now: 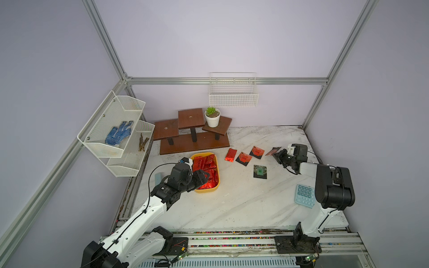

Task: Take the tea bags out of the storage box
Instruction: Place the tea bag at the center of the board.

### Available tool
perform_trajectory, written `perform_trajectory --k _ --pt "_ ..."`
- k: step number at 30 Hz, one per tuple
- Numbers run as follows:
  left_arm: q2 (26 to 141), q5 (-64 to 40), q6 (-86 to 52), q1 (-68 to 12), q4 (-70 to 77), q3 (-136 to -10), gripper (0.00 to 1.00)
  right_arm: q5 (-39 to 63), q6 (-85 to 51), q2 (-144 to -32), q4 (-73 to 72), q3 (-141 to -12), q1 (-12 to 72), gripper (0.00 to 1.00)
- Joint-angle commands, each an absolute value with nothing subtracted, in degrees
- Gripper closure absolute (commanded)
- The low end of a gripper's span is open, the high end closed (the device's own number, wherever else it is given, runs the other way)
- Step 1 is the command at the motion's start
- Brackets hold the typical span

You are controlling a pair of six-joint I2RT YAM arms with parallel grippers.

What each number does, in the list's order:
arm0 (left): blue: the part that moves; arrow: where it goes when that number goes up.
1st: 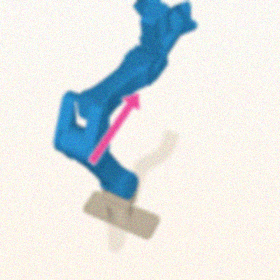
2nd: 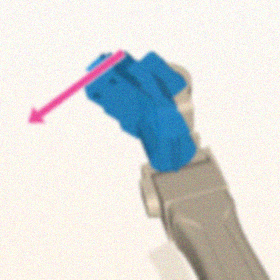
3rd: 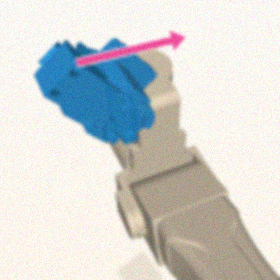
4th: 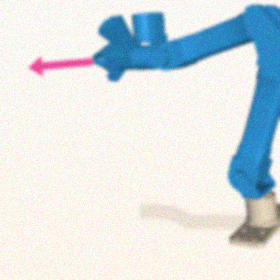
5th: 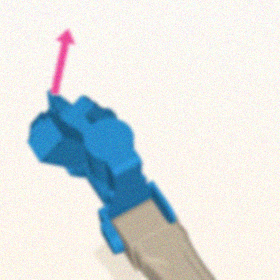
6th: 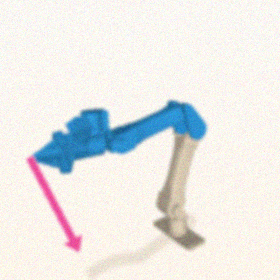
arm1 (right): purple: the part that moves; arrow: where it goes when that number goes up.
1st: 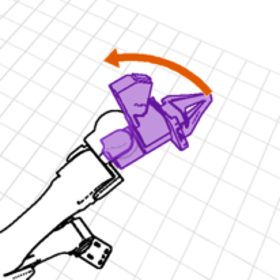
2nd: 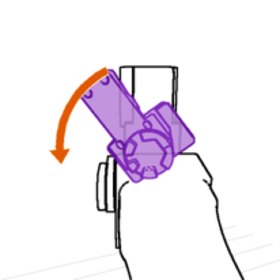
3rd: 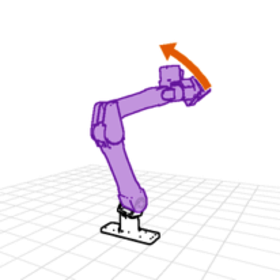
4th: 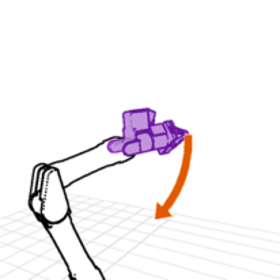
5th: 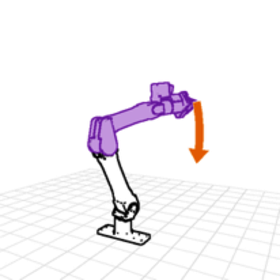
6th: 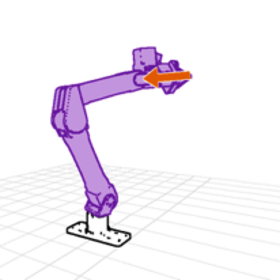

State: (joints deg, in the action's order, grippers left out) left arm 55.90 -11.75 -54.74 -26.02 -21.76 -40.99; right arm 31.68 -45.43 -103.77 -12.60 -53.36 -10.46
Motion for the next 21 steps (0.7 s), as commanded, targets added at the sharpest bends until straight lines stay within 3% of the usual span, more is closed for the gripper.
perform_trajectory --k 1,4,9,14,21 --pt "55.5 -12.2 -55.2 -26.2 -18.9 -40.3 0.43 29.3 -43.3 -104.2 -9.9 -54.5 -12.0 1.00" --pt "55.6 -12.1 -55.1 -26.3 -19.2 -40.2 0.43 27.1 -42.7 -103.5 -7.8 -54.5 -13.0 0.79" --pt "54.8 -11.0 -54.9 -26.1 -20.3 -39.9 0.42 20.2 -41.7 -99.5 -3.7 -53.3 -13.9 0.60" --pt "53.6 -8.5 -54.4 -26.0 -22.1 -39.6 0.41 17.2 -41.6 -94.3 -3.9 -50.5 -14.0 0.56" --pt "52.3 -5.0 -53.2 -24.3 -25.0 -39.6 0.39 20.9 -40.5 -89.7 -5.9 -48.7 -12.0 0.54"
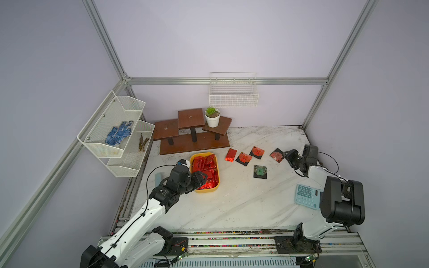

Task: Take the tea bags out of the storage box
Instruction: Place the tea bag at the center of the board, then pick up the tea bag from the storage box.

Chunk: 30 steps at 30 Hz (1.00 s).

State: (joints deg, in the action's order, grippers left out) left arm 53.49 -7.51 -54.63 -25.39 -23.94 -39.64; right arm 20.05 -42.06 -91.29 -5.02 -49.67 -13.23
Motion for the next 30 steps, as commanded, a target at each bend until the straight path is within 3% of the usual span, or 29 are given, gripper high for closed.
perform_trajectory --k 1,16,30 --pt "52.3 -5.0 -53.0 -23.6 -25.3 -39.6 0.38 21.3 -40.0 -89.2 -5.7 -48.7 -11.2 0.54" --pt "52.5 -9.3 -49.4 -13.3 -27.8 -38.4 0.38 18.6 -38.4 -86.5 -3.6 -53.0 11.0 0.52" --pt "51.0 -10.9 -49.5 -7.8 -28.5 -33.9 0.39 18.5 -39.3 -100.7 -1.2 -69.4 31.1 0.53"
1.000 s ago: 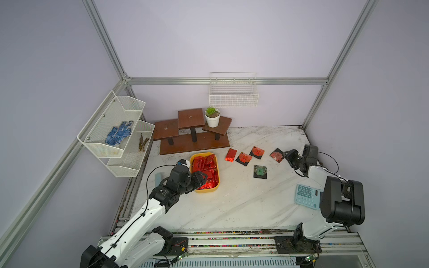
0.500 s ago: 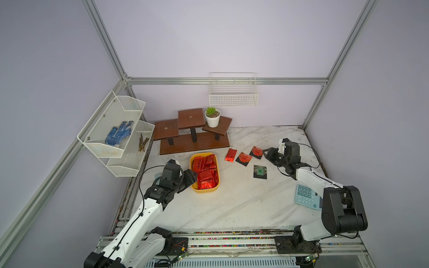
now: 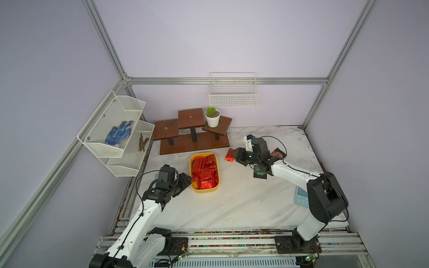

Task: Take the tea bags out of the storage box
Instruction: Pick up the tea bag from the storage box.

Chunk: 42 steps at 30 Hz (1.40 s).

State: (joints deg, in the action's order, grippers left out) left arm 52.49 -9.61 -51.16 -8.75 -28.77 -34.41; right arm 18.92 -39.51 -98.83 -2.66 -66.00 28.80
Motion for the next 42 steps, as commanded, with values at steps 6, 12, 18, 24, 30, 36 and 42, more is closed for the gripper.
perform_trajectory --k 6,12,18,24,30,36,42 --pt "48.7 -11.7 -49.7 -6.7 -28.8 -32.0 0.39 17.3 -38.2 -108.2 2.5 -77.9 35.5 0.54" --pt "46.6 -12.4 -50.0 -6.2 -29.0 -30.6 0.38 16.0 -37.8 -113.9 5.9 -83.8 37.1 0.57" --pt "45.5 -13.0 -50.1 -5.7 -29.0 -29.7 0.38 15.6 -39.1 -116.6 5.4 -84.9 38.0 0.59" --pt "45.0 -13.8 -50.0 -5.5 -29.1 -29.6 0.38 15.9 -40.1 -118.9 5.0 -85.9 38.5 0.63" --pt "44.4 -14.0 -49.4 -5.2 -30.2 -29.8 0.38 15.8 -41.3 -120.3 4.0 -86.5 38.8 0.65" --pt "43.7 -14.2 -49.3 -5.0 -30.7 -29.8 0.38 15.1 -41.7 -121.9 4.7 -88.2 38.9 0.67" --pt "43.0 -14.3 -49.3 -4.9 -31.5 -29.9 0.38 14.1 -41.8 -123.1 5.3 -89.6 39.0 0.74"
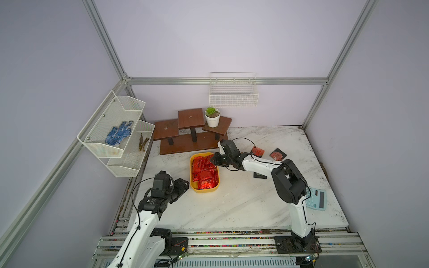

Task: Take the tea bags out of the storage box
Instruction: Pick up the tea bag from the storage box.

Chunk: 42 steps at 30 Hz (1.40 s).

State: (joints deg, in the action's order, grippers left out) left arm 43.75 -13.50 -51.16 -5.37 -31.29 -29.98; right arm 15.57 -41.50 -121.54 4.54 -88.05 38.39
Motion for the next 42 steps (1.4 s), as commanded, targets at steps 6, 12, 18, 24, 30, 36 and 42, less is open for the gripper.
perform_trajectory --k 6,12,18,24,30,36,42 --pt "42.6 -14.3 -49.1 -4.9 -32.1 -30.2 0.38 14.2 -41.7 -122.8 5.3 -89.9 39.0 0.90" --pt "42.8 -14.5 -49.4 -4.8 -32.1 -30.8 0.38 14.4 -41.3 -119.9 4.6 -87.5 39.1 1.00" --pt "43.1 -16.6 -48.8 -4.9 -31.1 -31.7 0.39 13.7 -39.8 -114.6 4.5 -84.4 39.2 1.00" --pt "43.5 -18.2 -49.4 -4.9 -30.5 -32.6 0.40 12.0 -38.1 -109.1 5.5 -81.9 38.9 1.00" --pt "43.6 -19.1 -50.4 -5.4 -29.9 -33.4 0.42 11.1 -37.1 -104.1 6.0 -78.5 37.5 1.00" --pt "45.1 -17.9 -51.6 -8.8 -28.8 -34.6 0.42 12.0 -37.2 -97.0 4.6 -72.4 34.6 1.00" --pt "50.0 -13.7 -52.5 -16.9 -26.3 -36.3 0.43 14.9 -38.1 -89.7 2.0 -62.8 28.7 1.00"
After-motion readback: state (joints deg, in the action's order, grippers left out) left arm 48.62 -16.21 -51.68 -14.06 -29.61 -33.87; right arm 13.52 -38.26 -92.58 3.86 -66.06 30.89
